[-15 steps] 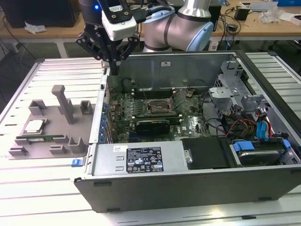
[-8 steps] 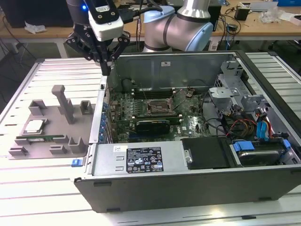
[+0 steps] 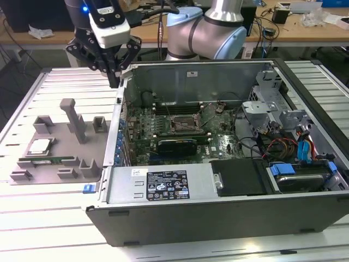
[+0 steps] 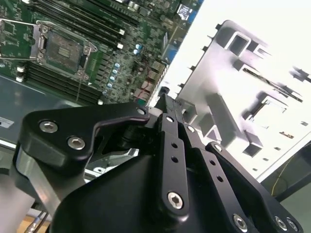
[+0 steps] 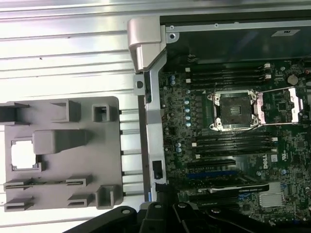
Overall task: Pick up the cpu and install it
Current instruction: 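Reach for the cpu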
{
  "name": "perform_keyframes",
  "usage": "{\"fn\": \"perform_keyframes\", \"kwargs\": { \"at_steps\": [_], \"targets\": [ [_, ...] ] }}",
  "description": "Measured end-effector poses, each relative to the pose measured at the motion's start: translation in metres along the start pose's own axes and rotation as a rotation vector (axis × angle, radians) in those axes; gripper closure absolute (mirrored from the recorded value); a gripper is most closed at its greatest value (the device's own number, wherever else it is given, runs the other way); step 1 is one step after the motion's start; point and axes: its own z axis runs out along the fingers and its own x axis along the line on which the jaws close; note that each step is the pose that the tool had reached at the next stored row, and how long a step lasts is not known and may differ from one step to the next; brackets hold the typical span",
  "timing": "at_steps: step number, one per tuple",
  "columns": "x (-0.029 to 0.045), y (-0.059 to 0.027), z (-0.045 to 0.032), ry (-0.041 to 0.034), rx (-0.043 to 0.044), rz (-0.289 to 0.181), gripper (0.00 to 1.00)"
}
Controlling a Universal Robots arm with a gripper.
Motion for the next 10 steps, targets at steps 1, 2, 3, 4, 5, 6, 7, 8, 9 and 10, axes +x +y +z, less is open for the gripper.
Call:
{"fn": "perform_keyframes", "kwargs": {
  "at_steps": [1, 2, 3, 4, 5, 6, 7, 8, 9, 10],
  "targets": [
    [0.0041, -0.0003, -0.0001, -0.0001, 0.0, 0.0, 0.89],
    [0.0071, -0.0005, -0.0002, -0.0002, 0.0, 0.0, 0.89],
    [0.0103, -0.0008, -0.0003, -0.0003, 0.0, 0.0, 0.89],
    [0.0154, -0.0011, -0.0004, -0.0005, -0.0001, 0.0, 0.89],
    [0.0177, -0.0013, -0.0005, -0.0005, 0.0, 0.0, 0.89],
    [0.0193, -0.0014, -0.0006, -0.0006, 0.0, 0.0, 0.89],
    [0.0221, -0.0017, -0.0006, -0.0008, -0.0001, 0.0, 0.89],
    [0.0251, -0.0019, -0.0007, -0.001, -0.0001, 0.0, 0.89],
    [0.0274, -0.002, -0.0008, -0.001, 0.0, 0.0, 0.89],
    [0.0311, -0.0023, -0.0008, -0.0013, -0.0001, 0.0, 0.89]
  ]
}}
